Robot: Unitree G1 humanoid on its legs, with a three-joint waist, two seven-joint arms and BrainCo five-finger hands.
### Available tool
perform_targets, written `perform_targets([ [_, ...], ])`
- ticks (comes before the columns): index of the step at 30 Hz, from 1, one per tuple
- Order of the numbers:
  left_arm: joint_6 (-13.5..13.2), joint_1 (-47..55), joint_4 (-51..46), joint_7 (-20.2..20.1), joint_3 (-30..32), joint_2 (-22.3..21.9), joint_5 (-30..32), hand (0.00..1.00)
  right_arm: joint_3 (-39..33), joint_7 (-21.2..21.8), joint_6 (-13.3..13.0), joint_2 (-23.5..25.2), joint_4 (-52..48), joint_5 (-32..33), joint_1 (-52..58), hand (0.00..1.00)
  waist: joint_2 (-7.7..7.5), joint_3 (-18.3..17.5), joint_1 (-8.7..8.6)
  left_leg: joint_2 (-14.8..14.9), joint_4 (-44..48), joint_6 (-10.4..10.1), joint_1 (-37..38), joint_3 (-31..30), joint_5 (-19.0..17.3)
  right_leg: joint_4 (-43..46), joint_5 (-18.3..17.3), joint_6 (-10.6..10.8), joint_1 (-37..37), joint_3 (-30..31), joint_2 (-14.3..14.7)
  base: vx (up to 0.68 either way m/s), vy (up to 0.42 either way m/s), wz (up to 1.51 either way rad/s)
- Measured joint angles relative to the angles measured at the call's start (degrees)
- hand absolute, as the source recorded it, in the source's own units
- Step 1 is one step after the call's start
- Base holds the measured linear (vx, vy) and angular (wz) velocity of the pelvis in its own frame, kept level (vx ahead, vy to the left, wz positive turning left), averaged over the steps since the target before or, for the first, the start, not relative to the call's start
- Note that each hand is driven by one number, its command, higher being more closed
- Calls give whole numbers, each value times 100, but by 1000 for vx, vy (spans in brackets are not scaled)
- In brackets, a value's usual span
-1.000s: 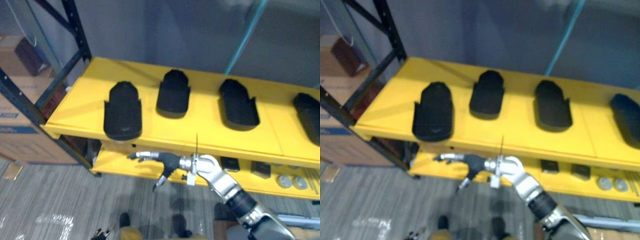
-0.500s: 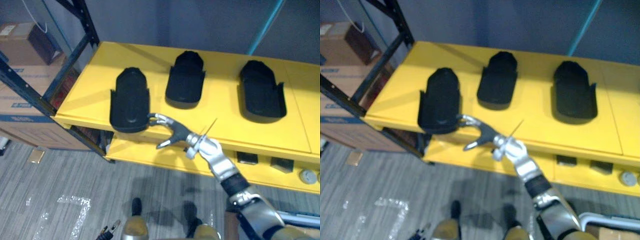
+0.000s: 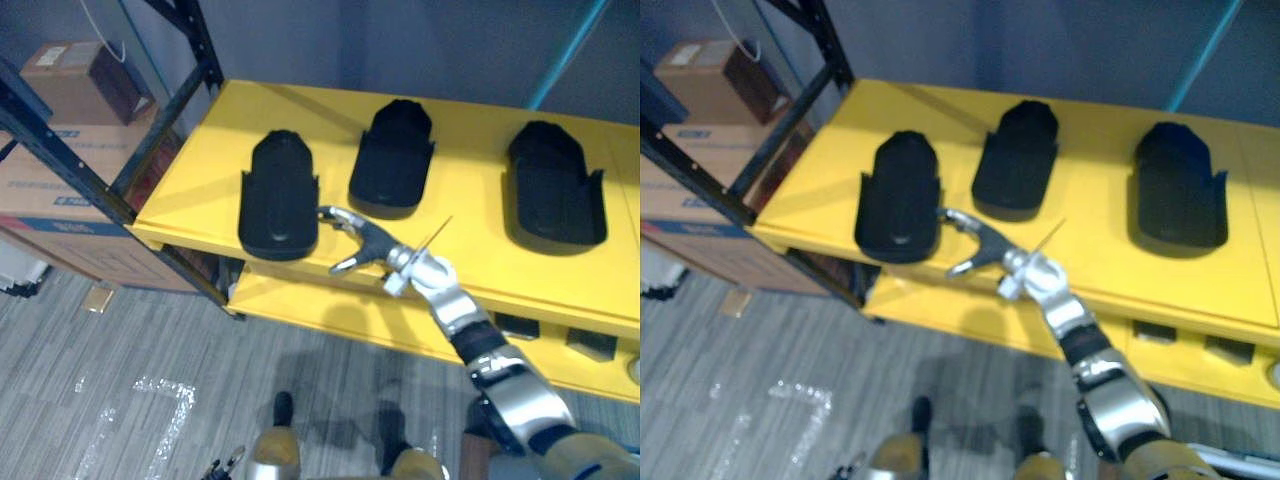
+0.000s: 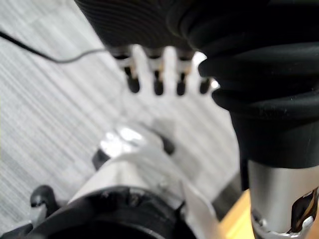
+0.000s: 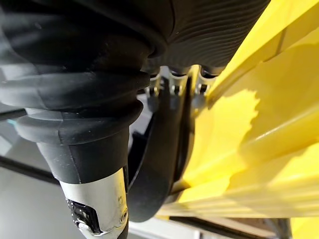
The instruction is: Walk over and take plastic housings, then place them on the shelf
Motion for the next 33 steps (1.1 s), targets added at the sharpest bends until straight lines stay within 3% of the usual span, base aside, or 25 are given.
perform_targets([
  [10,-7,-2,-174,0,-2,-4,4,0,16,226,90,249,-41,51,1,0,5,2,13,10,0,-2,54,-8,-1,-126,29,32,147,-65,33,3,-1,2],
  [17,-8,-5,-177,5,-15,-112,6,0,22,-330,494,587,-44,39,1,0,114,62,63,37,0,-3,92,5,-6,-437,192,42,310,-106,141,0,0,0],
  [21,-7,-4,-172,16,-17,-127,5,0,-24,-1080,622,709,102,-198,-1,0,127,69,67,34,0,-2,110,-1,-6,-472,208,48,356,-123,146,-1,-2,1],
  [26,-61,4,-172,172,-15,-158,3,0,-877,-2472,648,925,531,-304,-9,0,132,70,82,-9,-2,-2,151,34,-1,-576,281,81,415,-129,122,-4,3,-1],
  [28,-124,5,-169,182,-19,-173,3,0,-1240,-3061,594,922,607,-349,-8,0,148,78,75,-14,-2,-2,180,47,0,-684,351,94,489,-127,126,-9,6,-2],
  [33,-255,10,-161,240,-83,-192,2,0,-1822,-3928,196,761,60,-841,-6,0,180,80,43,15,-6,-2,182,84,0,-746,399,79,493,-92,168,-23,-1,-3],
])
